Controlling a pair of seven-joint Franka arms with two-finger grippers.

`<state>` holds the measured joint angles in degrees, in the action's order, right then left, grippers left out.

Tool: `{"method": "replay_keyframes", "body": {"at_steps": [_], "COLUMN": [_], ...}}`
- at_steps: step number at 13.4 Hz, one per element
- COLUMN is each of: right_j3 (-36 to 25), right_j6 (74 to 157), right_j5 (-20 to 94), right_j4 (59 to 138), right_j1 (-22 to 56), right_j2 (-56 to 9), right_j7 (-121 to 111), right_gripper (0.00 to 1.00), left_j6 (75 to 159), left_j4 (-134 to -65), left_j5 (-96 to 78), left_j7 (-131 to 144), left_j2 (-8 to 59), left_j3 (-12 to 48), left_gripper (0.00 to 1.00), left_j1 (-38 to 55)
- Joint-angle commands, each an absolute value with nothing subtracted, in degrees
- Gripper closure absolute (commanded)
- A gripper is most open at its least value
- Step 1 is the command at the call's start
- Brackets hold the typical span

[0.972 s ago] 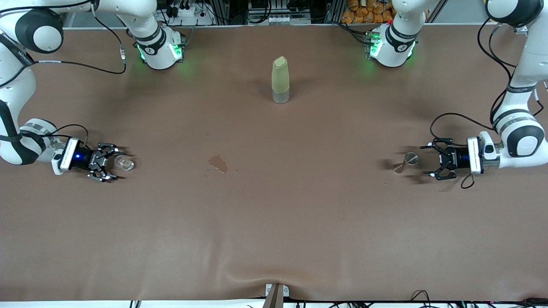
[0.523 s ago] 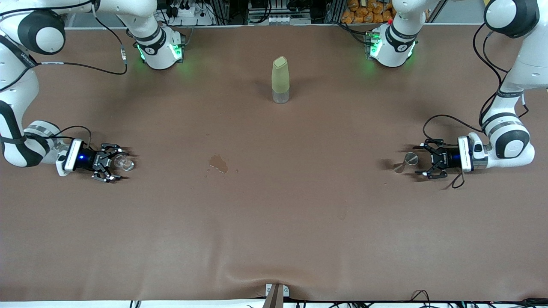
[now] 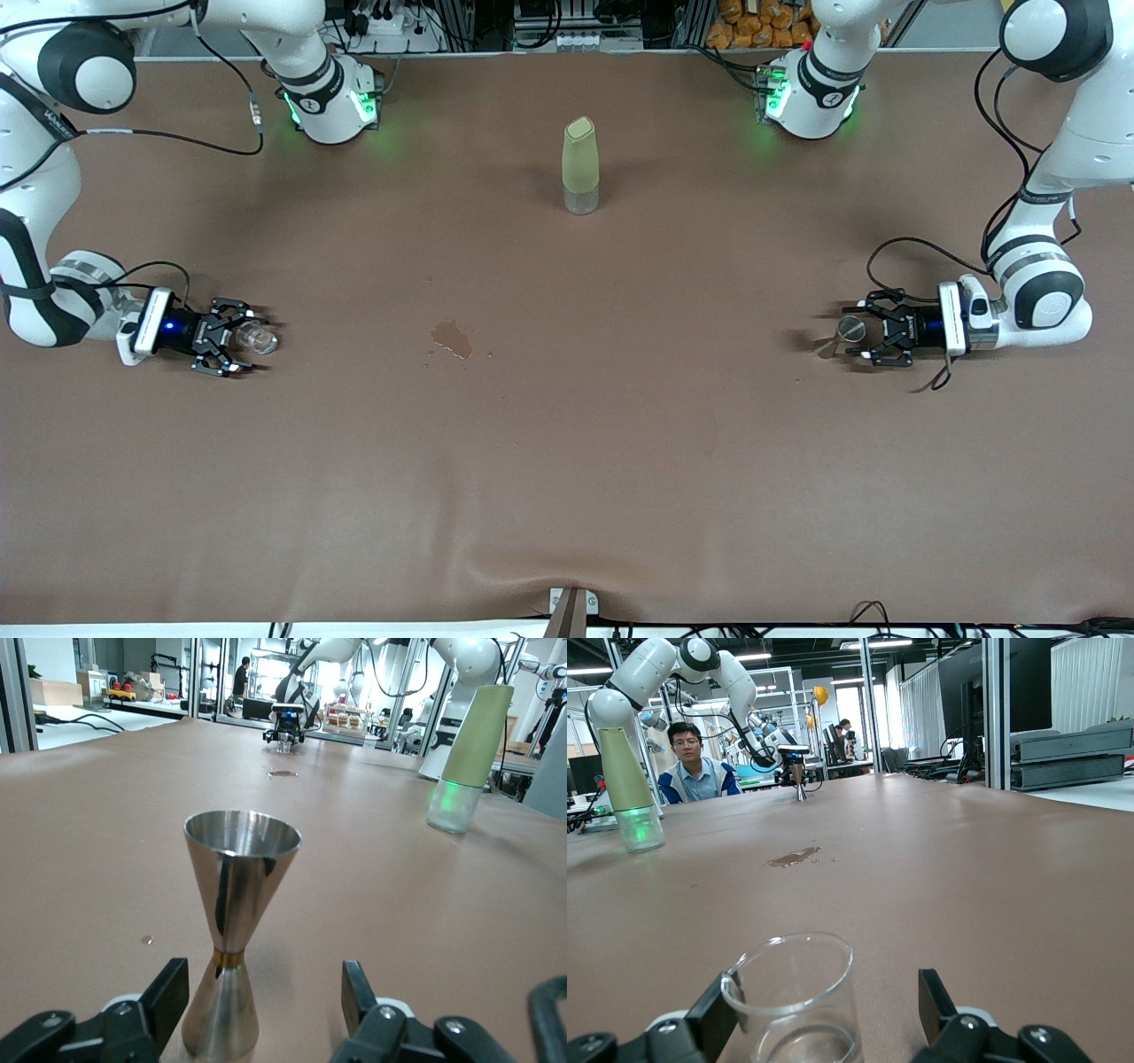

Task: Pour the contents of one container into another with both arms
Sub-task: 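Close the right gripper on the glass cup while the left gripper grasps the jigger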

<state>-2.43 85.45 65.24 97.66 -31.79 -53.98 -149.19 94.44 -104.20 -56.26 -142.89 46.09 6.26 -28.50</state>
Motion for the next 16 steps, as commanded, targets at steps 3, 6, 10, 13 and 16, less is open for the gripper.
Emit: {"method": "replay_keyframes", "body": {"at_steps": [3, 6, 10, 13, 16], "right_j3": [-2.64, -2.64, -2.64, -2.64, -2.55], "right_j6": [84.46, 84.46, 83.15, 82.62, 81.57], "right_j5": [66.36, 66.44, 66.45, 66.45, 66.53], "right_j4": [96.68, 96.68, 96.59, 96.07, 93.88], "right_j1": [-31.64, -31.73, -31.64, -31.64, -30.77], "right_j2": [-54.84, -54.84, -54.76, -54.67, -54.23], "right_j7": [-150.03, -150.03, -149.68, -149.59, -148.63], "right_gripper": [0.32, 0.37, 0.58, 0.61, 0.65], "left_j6": [94.57, 94.83, 95.01, 95.19, 95.71], "left_j4": [-105.12, -105.38, -105.38, -105.21, -105.12], "left_j5": [-58.45, -58.71, -59.59, -59.59, -59.77], "left_j7": [-144.75, -144.84, -145.72, -146.07, -146.60], "left_j2": [45.97, 46.05, 46.05, 46.05, 45.97], "left_j3": [6.68, 6.68, 6.68, 6.68, 6.68], "left_gripper": [0.23, 0.24, 0.31, 0.40, 0.70], "left_j1": [-28.13, -27.69, -26.98, -26.98, -26.72]}}
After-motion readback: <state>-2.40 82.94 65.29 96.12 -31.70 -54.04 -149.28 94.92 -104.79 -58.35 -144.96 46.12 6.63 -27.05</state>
